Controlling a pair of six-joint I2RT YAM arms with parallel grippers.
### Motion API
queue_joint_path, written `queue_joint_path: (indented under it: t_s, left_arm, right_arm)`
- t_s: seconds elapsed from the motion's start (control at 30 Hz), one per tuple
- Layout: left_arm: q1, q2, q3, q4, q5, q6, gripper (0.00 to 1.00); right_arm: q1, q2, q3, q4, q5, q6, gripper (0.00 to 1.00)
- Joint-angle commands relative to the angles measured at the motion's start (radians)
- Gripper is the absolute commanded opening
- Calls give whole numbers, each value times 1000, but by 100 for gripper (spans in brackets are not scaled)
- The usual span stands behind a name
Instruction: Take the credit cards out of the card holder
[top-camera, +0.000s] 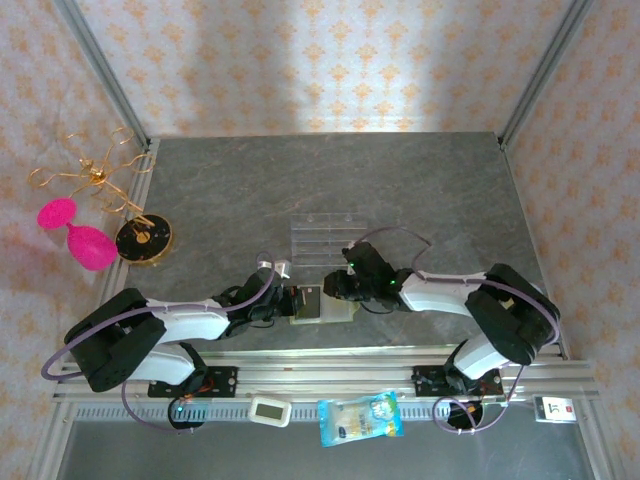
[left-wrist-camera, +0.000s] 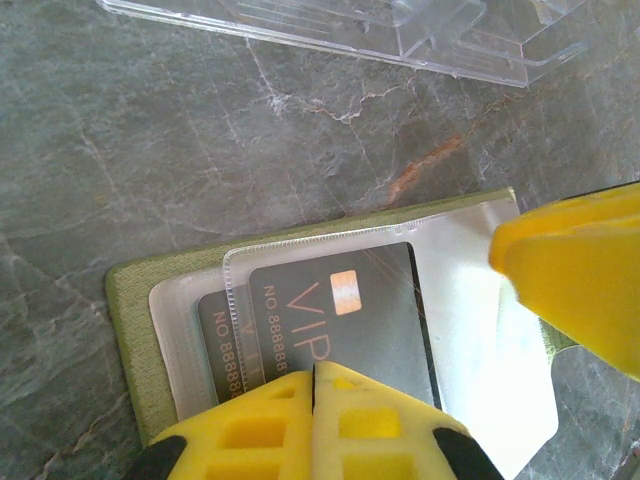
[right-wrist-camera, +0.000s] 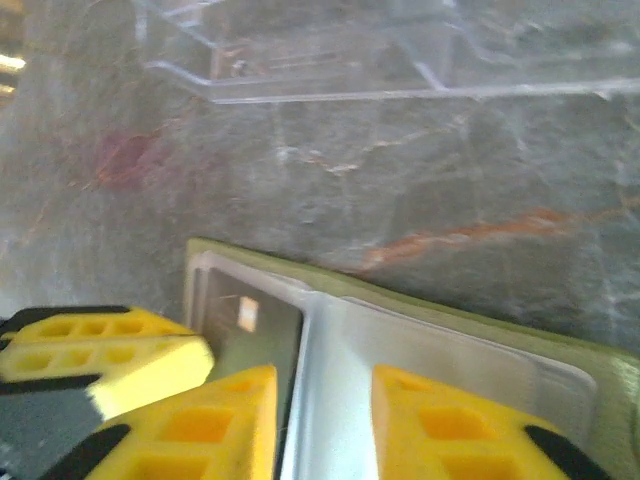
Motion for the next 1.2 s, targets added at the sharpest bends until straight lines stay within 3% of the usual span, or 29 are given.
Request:
queue_joint_path:
  t_s: [0.0,0.1,0.27,0.43,0.67,0.9,1.17]
  left_arm:
    - [5,-21,-9,-70,23,9,11]
    - [5,-97,-21,-77,-7,-2,18]
    - [5,-156,-18,-163,-75,27,40]
    - [-15,-92,-11,-132,-54,38,44]
    - [-90,-34,64,-227,-211,71,46]
    - [-154,46,120,-311,-297,100,38]
    - [-199,97,132,-314,-309,89,14]
  right_arm:
    - [24,-12,59,-35,-11,-76,32]
    - [48,15,87,-43,-16,-96,33]
    - [83,49,110,-76,57,-101,36]
    - [84,51,107,-83,94,-98,36]
    - [88,28,90,-113,142,-99,35]
    - [89,-1,53,-107,162,-94,35]
    - [92,-6,46,-104,137,-100,32]
